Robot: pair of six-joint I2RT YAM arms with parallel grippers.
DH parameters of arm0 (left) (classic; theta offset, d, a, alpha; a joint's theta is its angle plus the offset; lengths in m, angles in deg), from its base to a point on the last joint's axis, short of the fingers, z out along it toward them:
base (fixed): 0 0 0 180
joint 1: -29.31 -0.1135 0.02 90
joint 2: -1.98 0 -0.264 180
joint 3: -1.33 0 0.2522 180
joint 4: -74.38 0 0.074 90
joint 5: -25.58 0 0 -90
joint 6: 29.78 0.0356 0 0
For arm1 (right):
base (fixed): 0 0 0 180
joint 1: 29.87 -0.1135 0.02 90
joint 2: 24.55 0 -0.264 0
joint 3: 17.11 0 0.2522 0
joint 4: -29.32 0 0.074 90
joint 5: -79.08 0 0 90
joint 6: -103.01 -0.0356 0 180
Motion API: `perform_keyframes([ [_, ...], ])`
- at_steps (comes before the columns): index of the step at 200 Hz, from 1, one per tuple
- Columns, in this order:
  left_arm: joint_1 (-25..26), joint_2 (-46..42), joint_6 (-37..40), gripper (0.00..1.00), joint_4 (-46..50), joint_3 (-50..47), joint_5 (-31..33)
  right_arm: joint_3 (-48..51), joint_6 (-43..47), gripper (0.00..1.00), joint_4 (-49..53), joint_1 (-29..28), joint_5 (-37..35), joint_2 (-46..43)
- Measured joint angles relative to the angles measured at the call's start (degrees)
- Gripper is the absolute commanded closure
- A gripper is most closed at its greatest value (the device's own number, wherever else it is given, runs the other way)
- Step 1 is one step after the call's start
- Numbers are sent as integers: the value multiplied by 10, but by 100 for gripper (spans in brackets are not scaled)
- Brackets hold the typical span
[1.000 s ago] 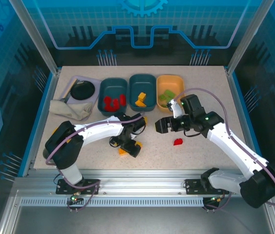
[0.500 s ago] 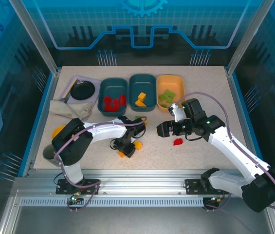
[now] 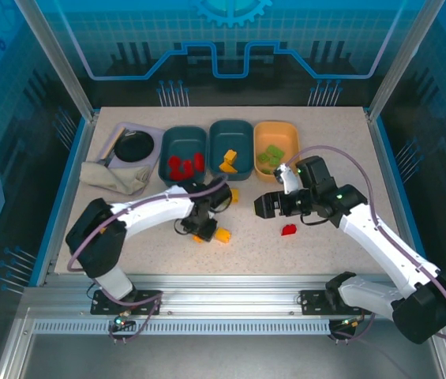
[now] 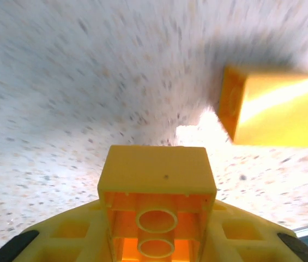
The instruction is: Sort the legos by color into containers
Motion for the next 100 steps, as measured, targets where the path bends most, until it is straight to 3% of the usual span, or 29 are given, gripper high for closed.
perform_keyframes([
  [49, -102, 32, -26, 67, -2, 196, -32, -27, -42, 15, -82, 17, -7, 15],
  [100, -142, 224, -42, 66, -16, 428, -64, -82, -75, 16, -150, 44, -6, 89],
])
